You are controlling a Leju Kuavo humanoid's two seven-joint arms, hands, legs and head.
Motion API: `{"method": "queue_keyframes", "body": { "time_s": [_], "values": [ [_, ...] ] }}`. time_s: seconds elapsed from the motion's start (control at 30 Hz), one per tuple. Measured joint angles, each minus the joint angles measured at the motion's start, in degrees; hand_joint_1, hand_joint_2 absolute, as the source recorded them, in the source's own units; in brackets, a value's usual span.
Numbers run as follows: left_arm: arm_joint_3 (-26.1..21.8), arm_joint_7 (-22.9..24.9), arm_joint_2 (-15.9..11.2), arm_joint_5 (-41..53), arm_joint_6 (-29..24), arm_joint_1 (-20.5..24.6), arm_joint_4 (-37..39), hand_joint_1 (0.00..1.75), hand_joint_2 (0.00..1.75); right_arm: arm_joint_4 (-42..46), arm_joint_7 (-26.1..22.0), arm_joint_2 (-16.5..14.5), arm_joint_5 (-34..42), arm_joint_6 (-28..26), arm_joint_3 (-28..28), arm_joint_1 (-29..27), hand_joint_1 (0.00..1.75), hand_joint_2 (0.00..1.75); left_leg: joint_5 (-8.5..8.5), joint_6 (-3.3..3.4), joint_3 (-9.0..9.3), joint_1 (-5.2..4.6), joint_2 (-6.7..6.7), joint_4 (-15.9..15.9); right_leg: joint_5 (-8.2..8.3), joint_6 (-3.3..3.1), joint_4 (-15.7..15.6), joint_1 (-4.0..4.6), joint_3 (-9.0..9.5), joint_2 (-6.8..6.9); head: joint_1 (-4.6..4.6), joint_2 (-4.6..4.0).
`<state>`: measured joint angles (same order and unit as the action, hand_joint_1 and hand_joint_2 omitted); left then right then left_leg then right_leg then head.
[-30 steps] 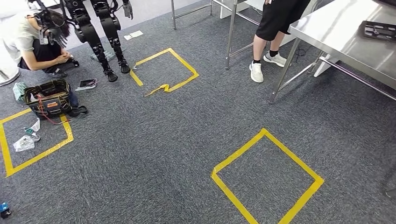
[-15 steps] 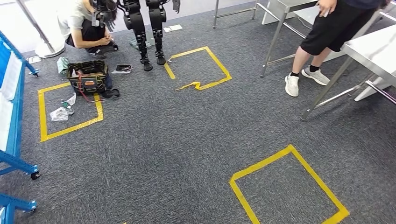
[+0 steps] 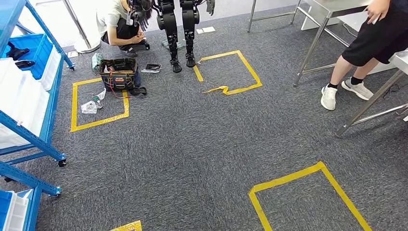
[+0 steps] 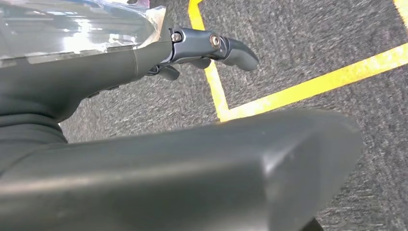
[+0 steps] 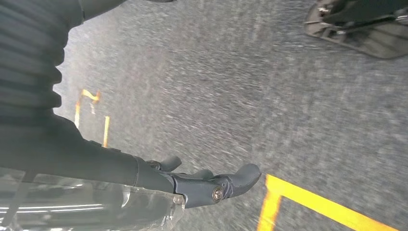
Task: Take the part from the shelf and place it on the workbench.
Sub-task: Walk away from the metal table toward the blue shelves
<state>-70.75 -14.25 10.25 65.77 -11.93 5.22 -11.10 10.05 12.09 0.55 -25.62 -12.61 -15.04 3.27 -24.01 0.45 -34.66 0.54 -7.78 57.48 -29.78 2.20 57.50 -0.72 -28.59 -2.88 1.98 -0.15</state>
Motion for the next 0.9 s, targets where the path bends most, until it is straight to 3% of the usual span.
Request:
{"method": "queue_keyframes", "body": {
  "time_s": [0.07, 0.1, 0.13, 0.2, 0.23, 0.27, 0.33, 0.37, 0.43, 0.47, 0.53, 0.6, 0.67, 0.7, 0.73, 0.8, 0.83, 0.9],
  "values": [
    [0.0, 0.0, 0.0, 0.0, 0.0, 0.0, 0.0, 0.00, 0.00, 0.0, 0.0, -0.1, 0.0, 0.0, 0.0, 0.0, 0.00, 1.75, -0.01, -0.11, -0.14, 0.06, 0.06, 0.1, 0.18, -0.28, -0.1, -0.18, 0.07, 0.34, 0.00, 0.00],
    [0.0, 0.0, 0.0, 0.0, 0.0, -0.1, 0.0, 0.00, 0.00, 0.0, 0.0, -0.1, 0.0, 0.0, 0.0, 0.0, 0.00, 1.75, -0.22, -0.18, -0.35, 0.05, 0.75, 0.4, 0.37, -0.58, -0.2, -0.36, 0.06, 0.71, -0.01, 0.00],
    [0.0, 0.0, 0.0, 0.0, 0.0, -0.1, 0.0, 0.00, 0.00, 0.0, -0.1, -0.1, 0.0, 0.0, 0.0, 0.0, 0.00, 1.75, -1.47, -0.31, -1.19, 0.03, 2.41, 2.1, 0.54, -1.07, -0.4, -0.46, -0.04, 1.35, -0.24, 0.00],
    [0.0, 0.1, 0.0, 0.0, 0.0, -0.1, 0.0, 0.00, 0.00, 0.0, -0.3, 0.0, -0.1, 0.0, 0.0, -0.1, 0.00, 1.75, -5.03, -0.67, -4.08, 0.04, 6.25, 9.4, 0.62, -1.94, -0.4, -0.19, -0.48, 4.64, -0.70, 0.00],
    [0.0, 0.1, 0.0, 0.0, 0.0, -0.2, 0.0, 0.00, 0.00, 0.0, -0.3, 0.0, -0.1, 0.0, 0.0, -0.2, 0.00, 1.75, -5.88, -0.79, -4.25, 0.08, 7.83, 10.9, 0.52, -2.22, -0.4, 0.02, -0.63, 6.34, -0.91, 0.00],
    [0.0, 0.2, 0.0, 0.0, 0.0, -0.2, 0.0, 0.00, 0.00, 0.0, -0.4, 0.0, -0.2, 0.0, 0.0, -0.2, 0.00, 1.75, -5.46, -0.77, -3.01, 0.11, 9.18, 9.8, 0.38, -2.23, -0.4, 0.20, -0.51, 7.87, -0.91, 0.00],
    [0.0, 0.2, -0.1, 0.0, 0.0, 0.0, 0.0, 0.00, 0.00, 0.0, -0.4, 0.0, -0.2, 0.0, 0.0, -0.1, 0.00, 1.75, -3.59, -0.31, 1.17, -0.12, 11.79, 3.0, 0.03, -1.82, -0.3, 0.67, -0.23, 9.08, -0.85, 0.00],
    [0.0, 0.2, -0.1, 0.0, -0.1, 0.2, 0.0, 0.00, 0.00, 0.0, -0.4, 0.0, -0.2, 0.0, 0.0, 0.0, 0.00, 1.75, -3.38, 0.02, 2.04, -0.30, 12.50, 1.5, -0.14, -1.53, -0.3, 0.88, 0.00, 9.64, -0.77, 0.00],
    [0.0, 0.2, -0.1, 0.0, -0.1, 0.3, 0.0, 0.00, 0.00, 0.0, -0.5, 0.0, -0.2, 0.0, 0.0, 0.1, 0.00, 1.75, -3.27, 0.81, 1.95, -0.66, 11.45, 1.0, -0.28, -0.97, -0.4, 0.96, 0.44, 10.97, -0.57, 0.00],
    [0.0, 0.2, -0.1, 0.0, -0.1, 0.2, 0.0, 0.00, 0.00, 0.0, -0.5, 0.0, -0.2, 0.0, 0.0, 0.2, 0.00, 1.75, -3.06, 1.26, 1.95, -0.62, 10.76, 0.7, -0.48, -0.67, -0.3, 0.84, 0.55, 10.88, -0.59, 0.00],
    [0.0, 0.2, -0.1, 0.0, -0.1, 0.2, 0.0, 0.00, 0.00, 0.0, -0.5, -0.1, -0.2, 0.0, 0.0, 0.3, 0.00, 1.75, -2.51, 2.09, 2.04, -0.39, 9.37, 0.1, -2.04, -0.44, 2.2, 0.61, -0.46, 8.14, -0.55, 0.00],
    [0.0, 0.2, -0.1, 0.0, -0.1, 0.3, 0.0, 0.00, 0.00, 0.0, -0.5, -0.1, -0.2, 0.0, 0.0, 0.1, 0.00, 1.75, -2.18, 2.55, 1.91, -0.34, 7.84, 0.0, -5.18, -0.80, 9.2, 0.38, -3.78, 4.50, -0.46, 0.00],
    [0.0, 0.2, -0.1, 0.0, -0.1, 0.3, 0.0, 0.00, 0.00, 0.0, -0.5, 0.0, -0.2, 0.0, 0.0, -0.1, 0.00, 1.75, -2.05, 2.67, 1.74, -0.38, 5.94, 0.0, -7.11, -0.75, 15.6, 0.25, -6.98, 3.37, -0.40, 0.00],
    [0.0, 0.2, -0.1, 0.0, -0.1, 0.3, 0.0, 0.00, 0.00, -0.1, -0.5, 0.0, -0.2, 0.0, 0.0, -0.2, 0.00, 1.75, -2.01, 2.65, 1.75, -0.35, 5.00, 0.0, -6.75, -0.35, 16.0, 0.15, -7.35, 3.19, -0.39, 0.00],
    [0.0, 0.2, -0.1, 0.0, -0.1, 0.2, 0.0, 0.00, 0.00, -0.1, -0.5, 0.0, -0.1, 0.0, 0.0, -0.2, 0.00, 1.75, -1.98, 2.57, 1.80, -0.28, 4.07, 0.1, -5.43, 0.25, 13.9, -0.04, -6.61, 2.95, -0.38, 0.00],
    [0.0, 0.2, -0.1, 0.1, -0.1, 0.2, 0.0, 0.00, 0.00, -0.1, -0.5, 0.1, -0.2, 0.0, 0.0, -0.2, 0.00, 1.75, -1.98, 2.10, 1.79, -0.17, 2.35, 0.3, -1.83, 1.47, 6.0, -0.63, -3.37, 0.96, -0.32, 0.00],
    [0.0, 0.2, -0.1, 0.1, -0.1, 0.2, 0.0, 0.00, 0.00, -0.1, -0.5, 0.0, -0.1, 0.0, 0.0, -0.1, 0.00, 1.75, -1.99, 1.75, 1.67, -0.21, 1.63, 0.5, -0.53, 1.63, 2.8, -0.86, -2.11, -0.04, -0.27, 0.00],
    [0.0, 0.2, -0.1, 0.1, -0.2, 0.2, 0.0, 0.00, 0.00, -0.1, -0.5, 0.0, -0.1, 0.0, 0.0, 0.0, 0.00, 1.75, -1.86, 1.00, 1.28, -0.29, 0.56, 0.6, 0.22, 1.07, 0.5, -0.80, -1.28, -0.98, -0.28, 0.00]
  ]
}}
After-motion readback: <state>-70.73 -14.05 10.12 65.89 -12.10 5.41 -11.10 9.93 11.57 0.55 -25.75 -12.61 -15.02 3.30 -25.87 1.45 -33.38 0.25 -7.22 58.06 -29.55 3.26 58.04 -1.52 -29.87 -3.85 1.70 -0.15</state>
